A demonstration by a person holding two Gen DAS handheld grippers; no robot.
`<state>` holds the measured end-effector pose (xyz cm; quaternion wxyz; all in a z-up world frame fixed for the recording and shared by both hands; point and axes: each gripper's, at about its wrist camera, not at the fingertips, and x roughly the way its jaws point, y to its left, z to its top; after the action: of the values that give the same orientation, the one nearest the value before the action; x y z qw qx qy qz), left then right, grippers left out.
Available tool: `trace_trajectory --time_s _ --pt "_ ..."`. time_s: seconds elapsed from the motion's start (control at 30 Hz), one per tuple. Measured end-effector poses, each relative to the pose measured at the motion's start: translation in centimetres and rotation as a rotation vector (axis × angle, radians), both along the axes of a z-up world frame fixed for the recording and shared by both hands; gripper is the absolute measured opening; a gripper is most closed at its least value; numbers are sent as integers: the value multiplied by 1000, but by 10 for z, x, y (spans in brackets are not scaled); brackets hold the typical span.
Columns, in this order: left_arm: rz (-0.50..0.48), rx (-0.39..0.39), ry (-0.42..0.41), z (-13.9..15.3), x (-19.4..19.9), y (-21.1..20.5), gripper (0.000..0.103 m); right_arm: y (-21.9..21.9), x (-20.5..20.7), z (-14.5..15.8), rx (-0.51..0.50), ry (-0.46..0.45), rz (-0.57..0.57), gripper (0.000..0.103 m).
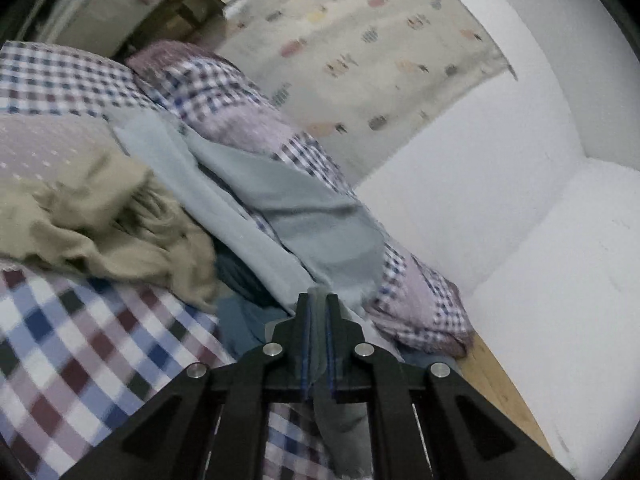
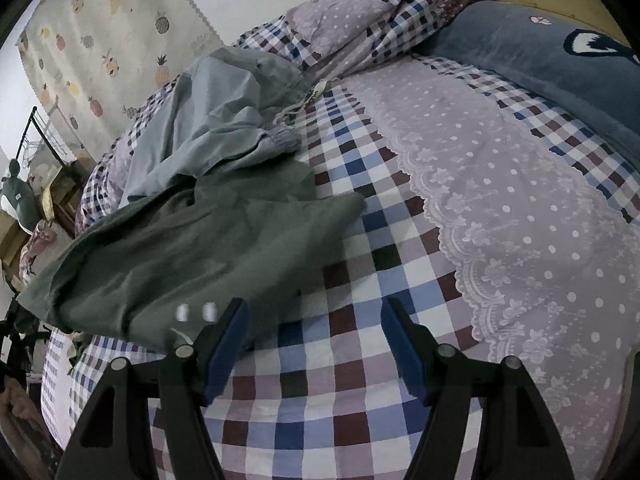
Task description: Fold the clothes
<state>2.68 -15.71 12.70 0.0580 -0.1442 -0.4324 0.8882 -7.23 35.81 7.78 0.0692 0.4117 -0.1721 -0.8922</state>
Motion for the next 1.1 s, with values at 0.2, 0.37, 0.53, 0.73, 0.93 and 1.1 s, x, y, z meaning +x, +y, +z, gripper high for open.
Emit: trace_trajectory --time_s 0.2,0.37,0.53,0.73,0.93,1.1 --pt "82 -25 44 7 15 -23 0 -6 -6 -4 1 -7 9 73" --pt "54 -48 46 8 11 -34 0 -15 -14 -11 6 -20 26 73" --pt "-34 -86 -68 -8 -8 -23 0 -27 -18 -11 7 -15 34 73" --pt "-139 -149 -199 -31 -26 2 62 -46 -24 -11 22 -3 63 73" --pt "-243 -244 -325 -55 -41 32 79 -61 -31 -18 11 -27 81 73" --pt "-319 -339 -453 -81 -50 51 79 -67 -36 -27 -33 -77 85 73"
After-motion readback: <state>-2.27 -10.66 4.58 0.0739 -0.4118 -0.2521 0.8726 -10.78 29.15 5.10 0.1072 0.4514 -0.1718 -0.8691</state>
